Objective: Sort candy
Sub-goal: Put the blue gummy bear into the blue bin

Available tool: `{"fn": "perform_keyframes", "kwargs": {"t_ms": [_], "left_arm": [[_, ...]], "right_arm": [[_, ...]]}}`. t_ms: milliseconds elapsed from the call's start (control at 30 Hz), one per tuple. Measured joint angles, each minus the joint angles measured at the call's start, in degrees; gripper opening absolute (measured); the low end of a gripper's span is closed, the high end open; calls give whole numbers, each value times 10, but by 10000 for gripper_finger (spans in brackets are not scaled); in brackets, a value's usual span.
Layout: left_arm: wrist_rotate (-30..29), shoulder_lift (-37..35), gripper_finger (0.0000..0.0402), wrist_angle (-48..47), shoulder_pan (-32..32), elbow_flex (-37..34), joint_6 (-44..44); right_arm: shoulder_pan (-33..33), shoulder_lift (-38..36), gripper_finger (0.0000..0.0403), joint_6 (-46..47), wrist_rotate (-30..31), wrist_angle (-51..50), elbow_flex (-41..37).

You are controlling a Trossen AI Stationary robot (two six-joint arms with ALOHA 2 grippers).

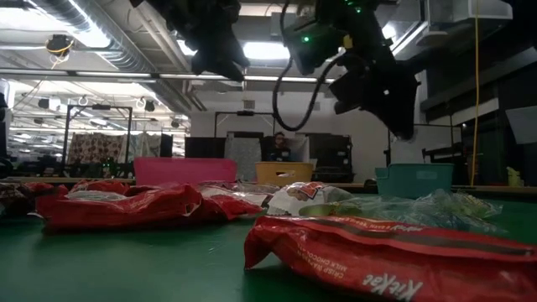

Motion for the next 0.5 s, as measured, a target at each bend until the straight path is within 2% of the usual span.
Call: {"fn": "perform_keyframes", "kwargs": {"t_ms": [300, 500], "left_arm": [[0, 0, 208, -2, -35, 0, 0], [0, 0, 208, -2, -62, 0, 0]], "right_arm": [[-82, -54, 40, 2, -3, 8, -55], [-122, -56, 40, 10, -3, 17, -55]]}}
